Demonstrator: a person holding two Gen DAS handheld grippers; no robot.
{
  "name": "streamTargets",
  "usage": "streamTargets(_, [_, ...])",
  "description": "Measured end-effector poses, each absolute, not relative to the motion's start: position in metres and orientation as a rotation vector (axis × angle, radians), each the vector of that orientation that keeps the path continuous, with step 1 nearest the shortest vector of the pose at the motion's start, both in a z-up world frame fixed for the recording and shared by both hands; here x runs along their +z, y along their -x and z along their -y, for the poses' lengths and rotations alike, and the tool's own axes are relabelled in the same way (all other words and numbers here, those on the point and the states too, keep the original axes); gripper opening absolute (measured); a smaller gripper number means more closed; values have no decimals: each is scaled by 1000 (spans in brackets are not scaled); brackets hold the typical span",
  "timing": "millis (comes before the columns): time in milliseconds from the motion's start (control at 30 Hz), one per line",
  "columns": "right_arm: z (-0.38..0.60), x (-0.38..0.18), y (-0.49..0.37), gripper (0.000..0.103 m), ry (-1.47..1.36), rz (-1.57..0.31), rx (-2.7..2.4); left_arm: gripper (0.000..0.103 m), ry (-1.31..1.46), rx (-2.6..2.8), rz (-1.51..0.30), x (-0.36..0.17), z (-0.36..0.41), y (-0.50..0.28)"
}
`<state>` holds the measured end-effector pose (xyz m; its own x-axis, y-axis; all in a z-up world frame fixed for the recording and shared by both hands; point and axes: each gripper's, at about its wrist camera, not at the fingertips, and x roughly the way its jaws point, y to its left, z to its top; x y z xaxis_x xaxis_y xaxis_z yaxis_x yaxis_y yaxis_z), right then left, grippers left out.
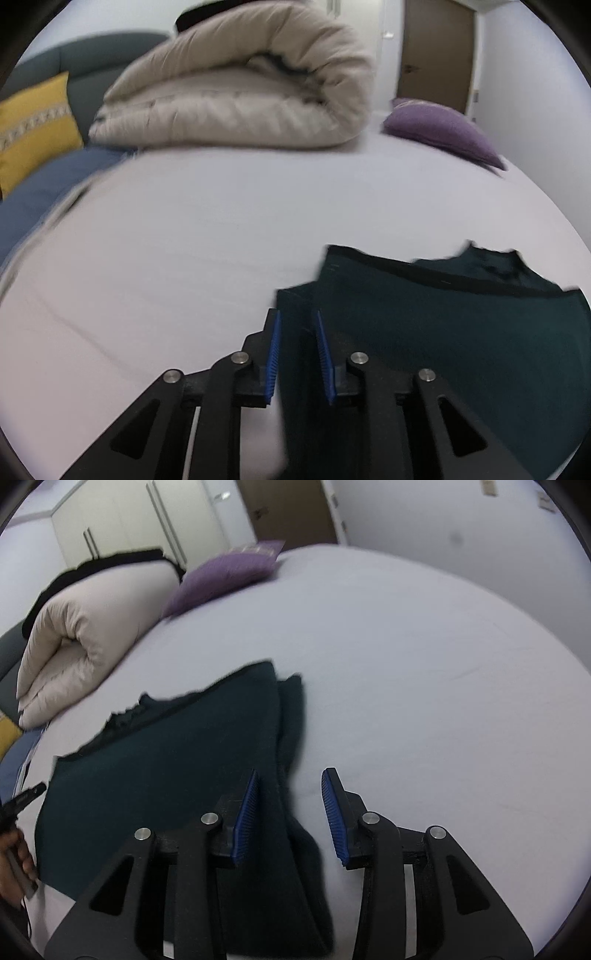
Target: Fold small clothes
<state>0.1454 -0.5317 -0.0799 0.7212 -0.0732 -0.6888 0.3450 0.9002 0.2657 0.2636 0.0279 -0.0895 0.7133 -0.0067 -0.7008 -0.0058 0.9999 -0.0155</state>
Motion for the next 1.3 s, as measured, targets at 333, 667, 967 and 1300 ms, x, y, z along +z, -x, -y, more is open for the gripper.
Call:
streamTargets(333, [511,-108,-113,34,-491,-846,-24,39,-72,-99,-859,-117,-5,-241])
streamTargets(667, [580,-78,-34,66,-725,-699,-275,61,26,-202,-794,-81,0,-195])
streamTargets(967, [586,-119,-54,73,-1122,-777,-130,67,231,-460,-862,-81,59,-206])
streamTargets(1300, [546,-130,-22,73,-1292,-714,-113,66,252,-489,-941,-107,86,-212])
